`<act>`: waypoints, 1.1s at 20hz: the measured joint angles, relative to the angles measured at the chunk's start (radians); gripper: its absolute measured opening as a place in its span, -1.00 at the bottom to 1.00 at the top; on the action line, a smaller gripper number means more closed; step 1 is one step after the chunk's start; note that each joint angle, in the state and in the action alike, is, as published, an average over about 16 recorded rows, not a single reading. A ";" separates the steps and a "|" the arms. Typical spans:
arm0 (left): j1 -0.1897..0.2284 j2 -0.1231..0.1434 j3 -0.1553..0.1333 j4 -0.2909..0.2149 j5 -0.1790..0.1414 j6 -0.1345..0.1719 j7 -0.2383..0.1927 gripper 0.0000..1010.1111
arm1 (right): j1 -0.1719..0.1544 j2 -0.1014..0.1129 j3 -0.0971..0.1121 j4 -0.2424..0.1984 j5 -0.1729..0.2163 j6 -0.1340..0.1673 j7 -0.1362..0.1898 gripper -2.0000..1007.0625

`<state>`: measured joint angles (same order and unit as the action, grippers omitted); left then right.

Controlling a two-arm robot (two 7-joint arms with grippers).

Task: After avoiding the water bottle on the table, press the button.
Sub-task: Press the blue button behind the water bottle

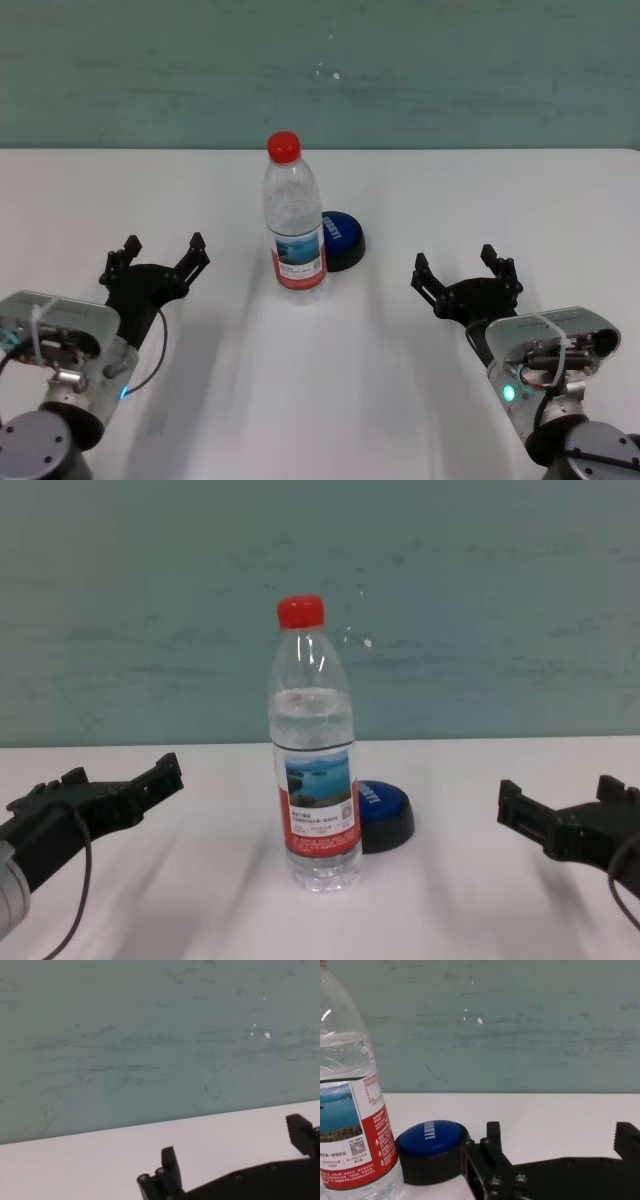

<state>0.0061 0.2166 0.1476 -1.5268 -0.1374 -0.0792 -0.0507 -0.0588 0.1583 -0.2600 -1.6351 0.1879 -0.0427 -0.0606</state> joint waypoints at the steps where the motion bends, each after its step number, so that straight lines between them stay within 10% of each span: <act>1: 0.000 0.000 0.000 0.000 0.000 0.000 0.000 0.98 | 0.000 0.000 0.000 0.000 0.000 0.000 0.000 0.99; 22: 0.000 0.000 0.000 0.000 0.000 0.000 0.000 0.98 | 0.000 0.000 0.000 0.000 0.000 0.000 0.000 0.99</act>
<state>0.0062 0.2166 0.1476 -1.5268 -0.1374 -0.0792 -0.0507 -0.0588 0.1583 -0.2600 -1.6351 0.1879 -0.0427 -0.0606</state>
